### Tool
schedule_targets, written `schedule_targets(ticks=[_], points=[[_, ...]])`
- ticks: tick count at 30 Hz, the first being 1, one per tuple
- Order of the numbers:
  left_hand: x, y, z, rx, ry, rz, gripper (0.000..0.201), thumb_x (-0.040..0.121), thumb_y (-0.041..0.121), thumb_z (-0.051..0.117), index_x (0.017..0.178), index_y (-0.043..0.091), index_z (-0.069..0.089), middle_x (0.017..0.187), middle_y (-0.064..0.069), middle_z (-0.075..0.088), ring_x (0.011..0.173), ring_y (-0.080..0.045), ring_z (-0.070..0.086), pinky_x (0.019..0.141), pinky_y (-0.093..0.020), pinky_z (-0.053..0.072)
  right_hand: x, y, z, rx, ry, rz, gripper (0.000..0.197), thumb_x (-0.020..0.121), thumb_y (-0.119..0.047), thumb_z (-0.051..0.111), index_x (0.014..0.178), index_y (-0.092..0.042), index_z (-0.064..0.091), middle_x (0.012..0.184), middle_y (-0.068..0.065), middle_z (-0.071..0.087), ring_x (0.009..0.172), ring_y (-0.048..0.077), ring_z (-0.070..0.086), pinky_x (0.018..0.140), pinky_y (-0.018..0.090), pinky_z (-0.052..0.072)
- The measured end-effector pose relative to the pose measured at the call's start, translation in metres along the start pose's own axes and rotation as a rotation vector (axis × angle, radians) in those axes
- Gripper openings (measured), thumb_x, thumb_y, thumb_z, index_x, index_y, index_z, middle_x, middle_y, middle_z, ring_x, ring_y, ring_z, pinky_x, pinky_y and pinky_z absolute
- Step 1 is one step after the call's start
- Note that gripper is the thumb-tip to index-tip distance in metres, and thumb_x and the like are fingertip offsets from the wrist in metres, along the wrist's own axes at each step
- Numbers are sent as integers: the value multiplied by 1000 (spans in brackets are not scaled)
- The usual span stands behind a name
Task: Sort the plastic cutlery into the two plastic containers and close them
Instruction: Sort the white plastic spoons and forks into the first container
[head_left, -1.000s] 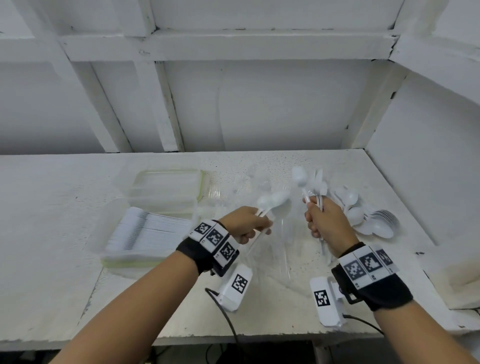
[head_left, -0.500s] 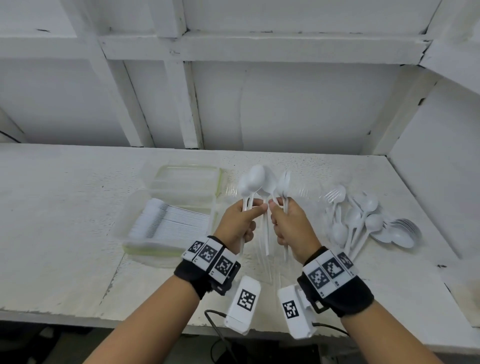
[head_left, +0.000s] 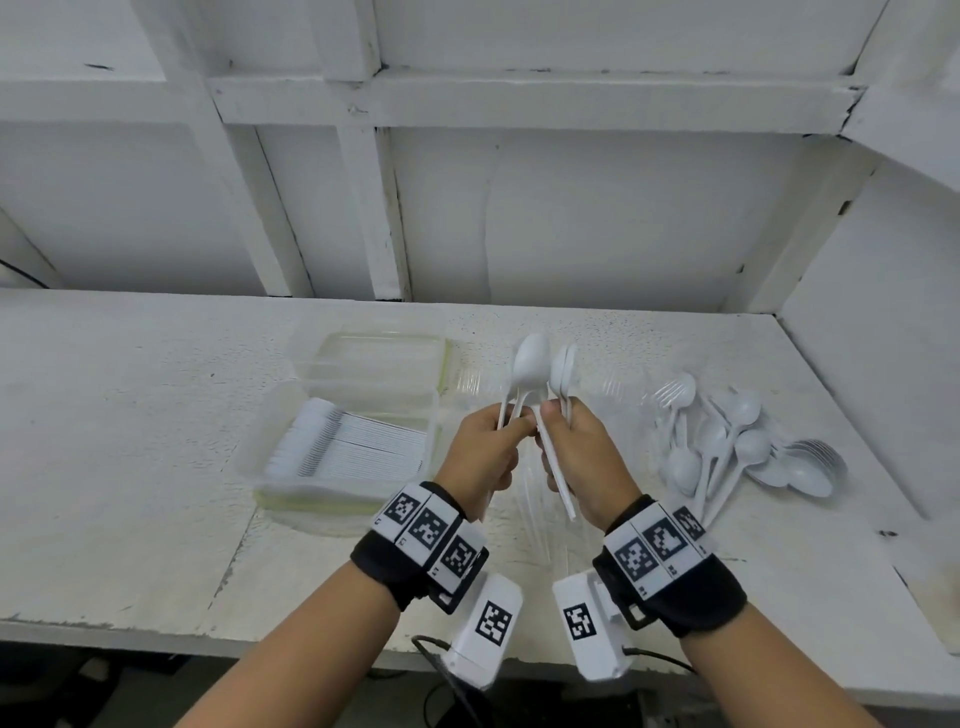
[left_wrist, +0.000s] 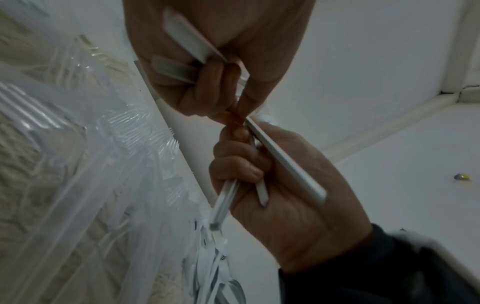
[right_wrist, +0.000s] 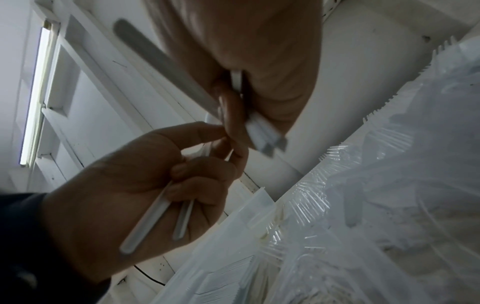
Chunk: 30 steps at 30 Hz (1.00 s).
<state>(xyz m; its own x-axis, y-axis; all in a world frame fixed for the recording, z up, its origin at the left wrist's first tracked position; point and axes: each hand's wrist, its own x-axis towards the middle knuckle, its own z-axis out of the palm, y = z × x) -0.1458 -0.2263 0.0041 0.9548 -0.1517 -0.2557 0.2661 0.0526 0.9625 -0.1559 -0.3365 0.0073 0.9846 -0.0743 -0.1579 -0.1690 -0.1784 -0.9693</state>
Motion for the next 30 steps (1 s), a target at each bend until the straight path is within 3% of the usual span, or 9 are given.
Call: schedule_targets(ticks=[3,7,11,14,19,22,26,30], points=[[1,-2,-2,101,17,19,18,92,19,53,75,13,52,64,-2,46,40,-6,27,39,-18,21,-3,-1,-1,-30,-8,-29,17,99,-26,39,91,-20,53,72,-5,56,55,4,46,54,20,36],[3,-4,-9,147,59,24,21,92,25,55,75,16,47,62,1,38,42,-6,27,39,-19,22,-6,2,-2,-48,-29,-39,15,98,-24,41,97,-17,54,67,-5,58,42,0,43,49,18,34],[4,1,-19,-98,81,-12,20,95,33,51,93,14,55,76,1,59,36,-4,24,34,-16,20,-12,2,-2,133,-152,8,17,100,-25,39,96,-15,52,60,-6,47,40,4,32,38,18,26],[7,7,-24,-243,-4,-26,18,94,32,51,89,15,54,66,10,60,35,-3,20,33,-15,16,-12,2,-1,224,-237,46,17,100,-28,36,98,-20,51,54,-7,38,41,5,28,37,18,24],[11,8,-32,-314,-94,-40,17,88,34,57,88,18,51,68,8,56,34,-1,20,32,-13,15,-6,-3,-4,339,-333,130,21,101,-28,33,94,-16,48,51,-3,35,38,7,31,36,18,29],[12,9,-33,-289,-131,-41,29,81,40,66,83,17,48,65,3,42,33,-1,21,31,-13,16,-6,-4,-4,270,-403,152,24,101,-25,31,88,-12,47,47,-1,41,37,11,36,38,19,32],[11,11,-33,-185,-94,-20,30,76,40,66,81,17,46,65,4,40,34,-3,22,32,-14,17,-9,-7,-8,175,-419,164,28,100,-22,33,82,-9,50,49,5,49,39,16,45,42,23,41],[10,11,-34,-94,-102,16,23,88,31,58,89,11,47,67,1,40,35,-3,22,34,-15,16,-8,-10,-11,97,-448,200,30,100,-20,33,80,-7,53,55,8,55,47,18,53,47,26,49]])
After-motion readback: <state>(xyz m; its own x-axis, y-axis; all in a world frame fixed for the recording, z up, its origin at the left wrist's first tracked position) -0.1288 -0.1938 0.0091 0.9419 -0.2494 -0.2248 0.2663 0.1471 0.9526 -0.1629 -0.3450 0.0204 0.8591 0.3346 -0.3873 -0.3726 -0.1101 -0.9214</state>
